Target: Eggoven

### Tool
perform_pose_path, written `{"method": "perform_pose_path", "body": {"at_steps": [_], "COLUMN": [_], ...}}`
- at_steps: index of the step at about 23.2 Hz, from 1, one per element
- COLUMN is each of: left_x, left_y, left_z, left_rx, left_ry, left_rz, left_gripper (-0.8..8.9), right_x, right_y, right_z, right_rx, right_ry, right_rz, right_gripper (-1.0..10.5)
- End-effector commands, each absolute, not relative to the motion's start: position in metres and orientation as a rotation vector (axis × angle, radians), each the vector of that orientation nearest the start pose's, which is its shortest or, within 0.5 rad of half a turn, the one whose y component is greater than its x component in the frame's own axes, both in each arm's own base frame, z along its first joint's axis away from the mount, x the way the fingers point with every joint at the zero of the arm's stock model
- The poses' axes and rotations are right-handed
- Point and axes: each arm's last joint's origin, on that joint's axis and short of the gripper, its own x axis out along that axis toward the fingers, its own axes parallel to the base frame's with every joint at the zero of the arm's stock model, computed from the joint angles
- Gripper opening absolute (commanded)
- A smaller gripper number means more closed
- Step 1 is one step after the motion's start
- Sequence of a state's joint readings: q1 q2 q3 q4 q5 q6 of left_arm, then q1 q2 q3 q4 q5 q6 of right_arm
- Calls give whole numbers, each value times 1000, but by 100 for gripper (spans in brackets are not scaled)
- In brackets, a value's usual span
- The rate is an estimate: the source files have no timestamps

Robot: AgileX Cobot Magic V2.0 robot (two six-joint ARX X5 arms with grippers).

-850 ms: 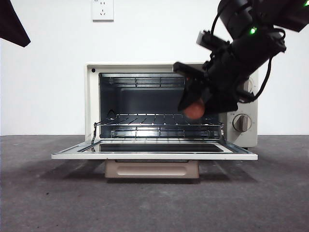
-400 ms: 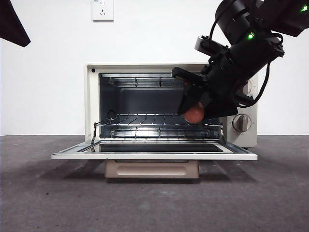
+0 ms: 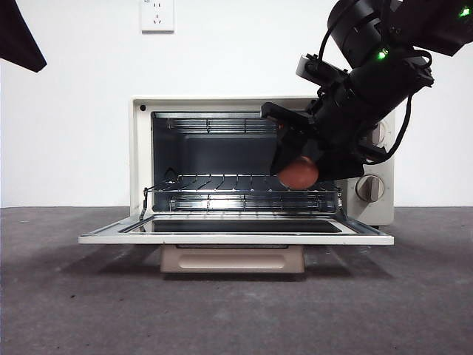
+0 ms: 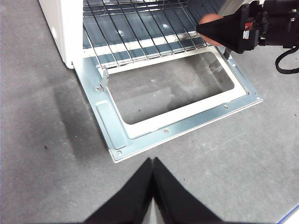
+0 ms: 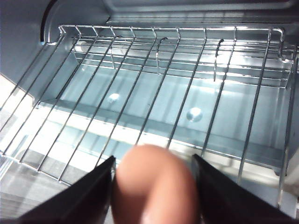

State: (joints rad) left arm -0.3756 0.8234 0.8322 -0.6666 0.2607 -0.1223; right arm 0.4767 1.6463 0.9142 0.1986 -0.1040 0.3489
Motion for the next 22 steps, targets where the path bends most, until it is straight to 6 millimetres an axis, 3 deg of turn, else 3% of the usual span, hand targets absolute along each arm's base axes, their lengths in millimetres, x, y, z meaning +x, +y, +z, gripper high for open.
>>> {"method": "perform_pose_path", "body": {"at_steps": [1, 15, 22], "left_x": [147, 147, 149], "left_y": [-67, -67, -67], "left_z": [303, 303, 303], "left_rx": [-80, -80, -81], "left_ry": [700, 701, 685], "left_rz": [-576, -575, -577], "left_gripper": [6, 6, 6], "right_x": [309, 308, 289], "right_y": [165, 165, 155], "right_z": [199, 208, 246], "right_rx": [241, 249, 260], "right_ry": [616, 580, 525], "right_rz": [471, 480, 492], "right_gripper": [298, 298, 298]}}
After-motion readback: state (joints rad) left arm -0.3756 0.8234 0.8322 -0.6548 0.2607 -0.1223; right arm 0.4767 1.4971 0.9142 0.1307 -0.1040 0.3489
